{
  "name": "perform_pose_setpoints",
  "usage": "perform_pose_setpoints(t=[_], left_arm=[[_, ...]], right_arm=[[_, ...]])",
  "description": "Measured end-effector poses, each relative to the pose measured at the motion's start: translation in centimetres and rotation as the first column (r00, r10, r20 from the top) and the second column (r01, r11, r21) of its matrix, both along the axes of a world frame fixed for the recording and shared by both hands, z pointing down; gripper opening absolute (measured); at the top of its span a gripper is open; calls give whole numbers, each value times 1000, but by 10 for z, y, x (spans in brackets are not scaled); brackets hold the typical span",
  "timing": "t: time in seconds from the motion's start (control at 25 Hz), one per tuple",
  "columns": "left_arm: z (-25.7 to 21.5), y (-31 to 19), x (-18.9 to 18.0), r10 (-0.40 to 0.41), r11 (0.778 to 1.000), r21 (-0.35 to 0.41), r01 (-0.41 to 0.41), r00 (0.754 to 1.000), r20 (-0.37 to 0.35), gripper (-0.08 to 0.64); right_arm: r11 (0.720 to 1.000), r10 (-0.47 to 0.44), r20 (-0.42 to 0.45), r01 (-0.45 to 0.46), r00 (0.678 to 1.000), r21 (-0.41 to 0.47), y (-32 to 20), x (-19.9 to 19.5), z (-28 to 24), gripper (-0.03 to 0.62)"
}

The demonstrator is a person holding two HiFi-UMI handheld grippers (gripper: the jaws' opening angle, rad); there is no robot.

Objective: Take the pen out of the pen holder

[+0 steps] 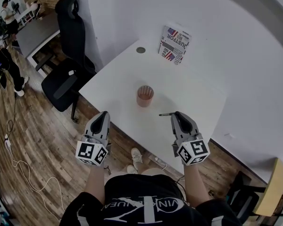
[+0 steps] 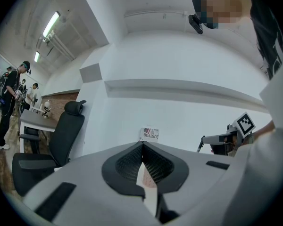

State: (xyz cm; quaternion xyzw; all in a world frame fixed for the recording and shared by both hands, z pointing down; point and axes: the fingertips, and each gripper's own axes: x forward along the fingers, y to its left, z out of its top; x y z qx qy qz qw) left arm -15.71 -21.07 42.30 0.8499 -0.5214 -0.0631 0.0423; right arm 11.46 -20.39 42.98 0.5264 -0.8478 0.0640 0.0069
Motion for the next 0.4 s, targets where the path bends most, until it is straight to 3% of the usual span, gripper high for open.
perform_pose_setpoints(t=[0.4], left_arm=[[3, -5, -6, -4, 1000, -5, 4, 1000, -2, 14]], right_arm=[[1000, -7, -2, 7, 1000, -3, -6, -7, 1, 57]])
